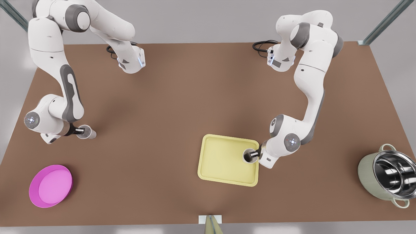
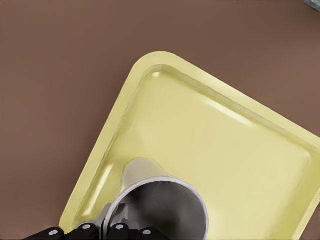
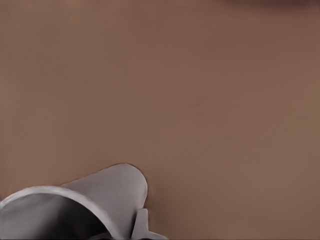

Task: Use both arms to respectively pick up the white IKEA cups from the middle-left and middle-right positions, then place the white IKEA cups onto the middle-middle tray, ensuring that the cups remain upright and do not tip over

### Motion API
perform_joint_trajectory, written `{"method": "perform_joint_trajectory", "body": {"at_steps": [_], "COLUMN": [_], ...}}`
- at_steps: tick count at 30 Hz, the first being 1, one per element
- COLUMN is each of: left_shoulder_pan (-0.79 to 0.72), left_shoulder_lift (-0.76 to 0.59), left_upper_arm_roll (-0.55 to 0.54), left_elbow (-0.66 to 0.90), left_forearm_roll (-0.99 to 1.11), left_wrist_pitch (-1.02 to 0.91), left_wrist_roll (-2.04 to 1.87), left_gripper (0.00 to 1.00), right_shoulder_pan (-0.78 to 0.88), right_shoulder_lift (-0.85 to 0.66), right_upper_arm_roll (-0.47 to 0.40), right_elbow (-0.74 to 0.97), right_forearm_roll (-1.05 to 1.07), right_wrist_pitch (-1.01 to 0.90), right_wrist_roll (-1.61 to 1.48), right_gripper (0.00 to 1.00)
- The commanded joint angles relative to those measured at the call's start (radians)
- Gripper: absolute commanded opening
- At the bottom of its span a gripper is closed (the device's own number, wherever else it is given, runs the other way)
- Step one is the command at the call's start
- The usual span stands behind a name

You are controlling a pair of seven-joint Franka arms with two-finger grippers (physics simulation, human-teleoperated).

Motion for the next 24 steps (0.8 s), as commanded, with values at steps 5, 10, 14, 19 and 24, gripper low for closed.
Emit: {"method": "perform_joint_trajectory", "body": {"at_steps": [5,10,14,19,24], "left_shoulder_pan": [0.0,0.001,0.005,0.104,0.078], "left_shoulder_lift": [0.0,0.0,-0.02,-0.127,-0.5], "left_upper_arm_roll": [-0.003,-0.003,-0.003,0.0,0.19], "left_elbow": [0.001,0.001,0.004,0.328,0.131], "left_forearm_roll": [0.001,0.001,0.004,0.066,0.255], "left_wrist_pitch": [0.021,0.021,-0.023,-0.777,-0.848], "left_wrist_roll": [-0.372,-0.368,-0.368,-0.179,0.628], "left_gripper": [0.38,0.8,1.0,1.0,1.0], "right_shoulder_pan": [0.089,0.371,0.55,0.692,0.761], "right_shoulder_lift": [0.057,0.283,0.37,0.497,0.652], "right_upper_arm_roll": [0.273,0.293,0.289,0.281,0.249], "right_elbow": [0.198,0.463,0.616,0.813,1.012], "right_forearm_roll": [0.066,0.195,0.224,0.212,0.21], "right_wrist_pitch": [0.003,0.011,0.017,0.011,0.014], "right_wrist_roll": [-0.014,0.091,0.163,0.256,0.338], "right_gripper": [0.21,0.21,0.21,0.21,0.21]}}
